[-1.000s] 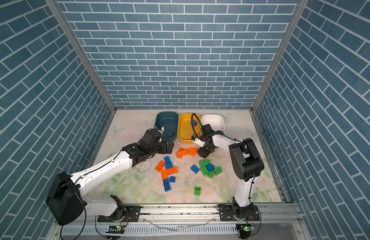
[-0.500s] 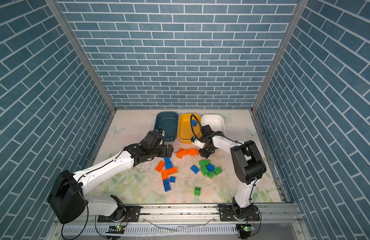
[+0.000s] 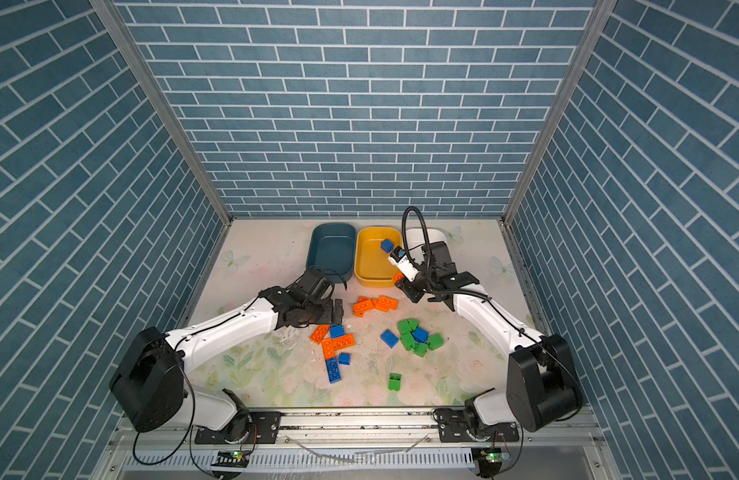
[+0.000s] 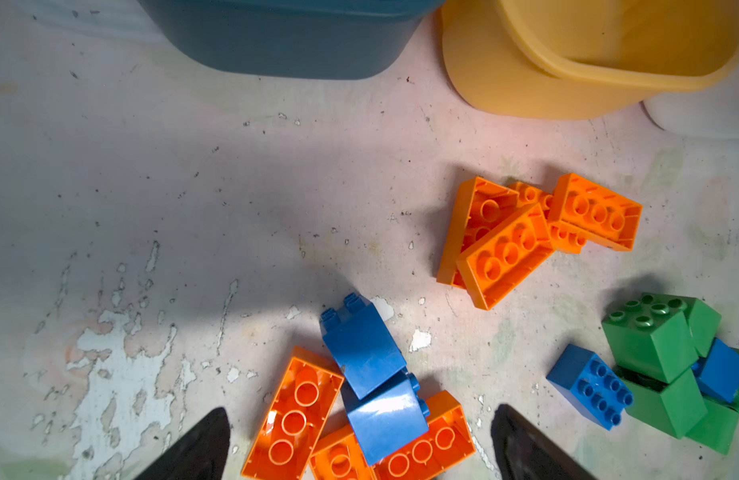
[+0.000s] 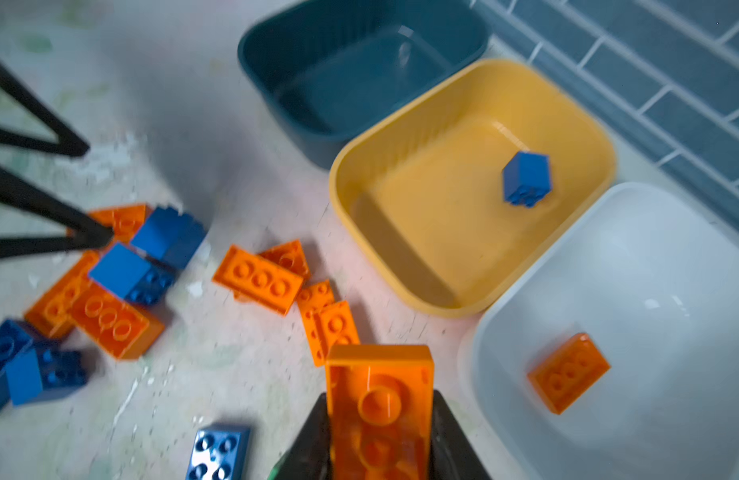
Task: Sort the legos into containers by color
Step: 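Drop the orange brick into the white bin while the left gripper reaches out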
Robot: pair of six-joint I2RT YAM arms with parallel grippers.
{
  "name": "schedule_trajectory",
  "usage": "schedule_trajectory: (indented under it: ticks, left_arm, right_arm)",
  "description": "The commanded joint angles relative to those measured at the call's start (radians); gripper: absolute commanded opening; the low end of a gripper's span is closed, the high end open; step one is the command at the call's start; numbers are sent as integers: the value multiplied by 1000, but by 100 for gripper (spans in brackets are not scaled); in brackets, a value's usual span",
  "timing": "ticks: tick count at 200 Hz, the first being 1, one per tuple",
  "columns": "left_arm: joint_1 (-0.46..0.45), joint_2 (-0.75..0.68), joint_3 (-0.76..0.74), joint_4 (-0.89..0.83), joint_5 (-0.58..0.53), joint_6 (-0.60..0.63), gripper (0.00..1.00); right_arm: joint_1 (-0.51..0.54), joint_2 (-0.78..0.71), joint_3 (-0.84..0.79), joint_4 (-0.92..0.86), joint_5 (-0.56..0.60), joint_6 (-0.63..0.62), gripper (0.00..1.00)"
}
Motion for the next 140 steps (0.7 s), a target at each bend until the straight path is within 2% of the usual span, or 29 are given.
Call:
schedule_trajectory:
  ticks: [1, 26, 55, 70, 97, 109, 132, 140]
  left_arm:
    - [4, 63, 37, -54, 14, -21, 99]
    - [3, 163, 135, -129, 23, 27, 98]
    - [3, 180, 165, -151, 16, 50, 97]
    - [3, 174, 167, -170, 1, 62, 97]
    - [2, 173, 159, -201, -22, 73, 96]
    - [3, 177, 163, -196, -5, 77, 93]
    - [3, 219, 204, -192, 9, 79, 79]
    - [3, 238, 221, -195, 1, 75, 75]
  right_arm:
    - [-25, 20, -30, 178, 40, 180, 30]
    - [-35, 93, 28, 149, 293, 271, 31]
    - [-54, 201, 121, 82, 461, 361, 31]
    - [-58, 251, 163, 55, 527, 409, 32]
    - [-59, 314, 227, 15, 566, 439, 36]
    - [-58, 335, 267, -22, 590, 445, 43]
    - [-57, 330, 287, -36, 608, 484, 70]
    - [-58, 315, 273, -16, 609, 502, 77]
